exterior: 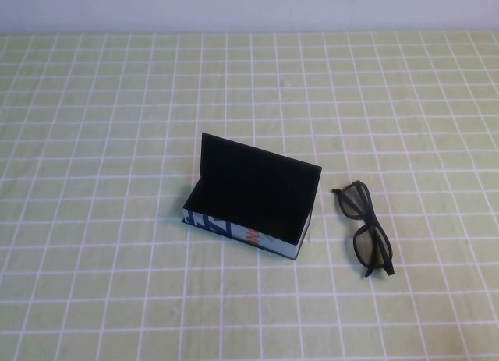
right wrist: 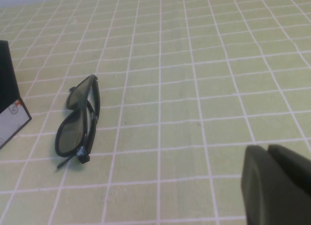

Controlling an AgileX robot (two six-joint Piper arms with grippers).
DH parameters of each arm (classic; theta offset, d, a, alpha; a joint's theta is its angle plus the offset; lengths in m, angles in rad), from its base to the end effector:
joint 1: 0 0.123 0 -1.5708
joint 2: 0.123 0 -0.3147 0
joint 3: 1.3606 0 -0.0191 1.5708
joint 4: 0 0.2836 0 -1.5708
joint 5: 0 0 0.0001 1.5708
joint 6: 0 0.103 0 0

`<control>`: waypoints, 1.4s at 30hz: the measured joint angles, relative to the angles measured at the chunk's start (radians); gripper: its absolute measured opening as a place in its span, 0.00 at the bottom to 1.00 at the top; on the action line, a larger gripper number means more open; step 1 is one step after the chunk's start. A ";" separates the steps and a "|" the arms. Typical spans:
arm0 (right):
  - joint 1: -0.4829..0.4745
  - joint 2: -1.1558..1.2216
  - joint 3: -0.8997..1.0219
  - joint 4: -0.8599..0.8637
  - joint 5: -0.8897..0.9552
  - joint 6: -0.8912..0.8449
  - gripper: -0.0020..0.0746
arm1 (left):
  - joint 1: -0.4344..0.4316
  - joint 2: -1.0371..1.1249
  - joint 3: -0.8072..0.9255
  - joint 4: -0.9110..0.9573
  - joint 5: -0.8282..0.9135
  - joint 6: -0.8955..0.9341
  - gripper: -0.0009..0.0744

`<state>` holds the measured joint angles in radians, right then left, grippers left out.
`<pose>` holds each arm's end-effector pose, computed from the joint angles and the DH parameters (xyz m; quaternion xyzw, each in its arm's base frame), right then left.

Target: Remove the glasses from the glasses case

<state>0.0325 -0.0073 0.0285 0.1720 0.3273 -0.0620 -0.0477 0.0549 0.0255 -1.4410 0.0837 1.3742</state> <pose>0.0684 0.0079 0.1709 0.0103 0.7916 0.0625 0.6077 0.0759 -0.0123 0.1993 0.0227 0.7082 -0.0695 0.7022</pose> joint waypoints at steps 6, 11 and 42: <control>0.000 0.000 0.000 0.002 0.002 0.000 0.00 | 0.000 0.000 0.000 0.000 0.000 0.000 0.01; 0.000 0.000 0.000 0.002 0.002 0.000 0.00 | 0.000 0.000 0.000 0.000 0.000 0.000 0.01; 0.000 0.000 0.000 0.005 0.002 0.000 0.00 | 0.000 -0.034 -0.003 1.441 -0.156 -1.374 0.01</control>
<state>0.0325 -0.0073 0.0285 0.1766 0.3293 -0.0620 -0.0477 0.0212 0.0220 0.0000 -0.0720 0.0000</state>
